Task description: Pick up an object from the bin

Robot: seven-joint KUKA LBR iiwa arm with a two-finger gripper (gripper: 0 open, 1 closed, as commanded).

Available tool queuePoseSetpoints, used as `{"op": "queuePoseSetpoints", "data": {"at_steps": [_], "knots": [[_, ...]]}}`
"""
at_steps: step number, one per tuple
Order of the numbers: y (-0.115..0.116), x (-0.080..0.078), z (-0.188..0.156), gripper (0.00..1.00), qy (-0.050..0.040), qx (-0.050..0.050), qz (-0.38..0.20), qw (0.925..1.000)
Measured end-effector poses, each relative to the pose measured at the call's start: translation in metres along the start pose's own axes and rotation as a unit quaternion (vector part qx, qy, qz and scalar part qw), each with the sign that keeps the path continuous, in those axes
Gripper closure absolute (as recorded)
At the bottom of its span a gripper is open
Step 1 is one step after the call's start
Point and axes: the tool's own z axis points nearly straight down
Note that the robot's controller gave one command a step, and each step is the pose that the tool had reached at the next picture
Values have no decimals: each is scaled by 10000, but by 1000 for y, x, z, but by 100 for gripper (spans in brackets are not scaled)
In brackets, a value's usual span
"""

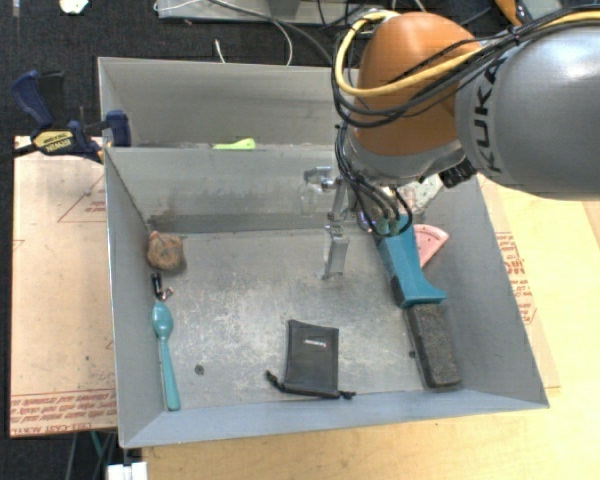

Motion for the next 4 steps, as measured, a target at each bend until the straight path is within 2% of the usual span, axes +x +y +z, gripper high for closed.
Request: {"op": "queuePoseSetpoints", "data": {"at_steps": [1,2,3,4], "knots": [[-15,30,25,0,-8,-4,-586,9983],[-34,61,53,0,20,-3,-738,9973],[-55,81,108,0,-29,-6,-1300,9915],[-33,85,157,0,-58,-6,-1685,9857]]}}
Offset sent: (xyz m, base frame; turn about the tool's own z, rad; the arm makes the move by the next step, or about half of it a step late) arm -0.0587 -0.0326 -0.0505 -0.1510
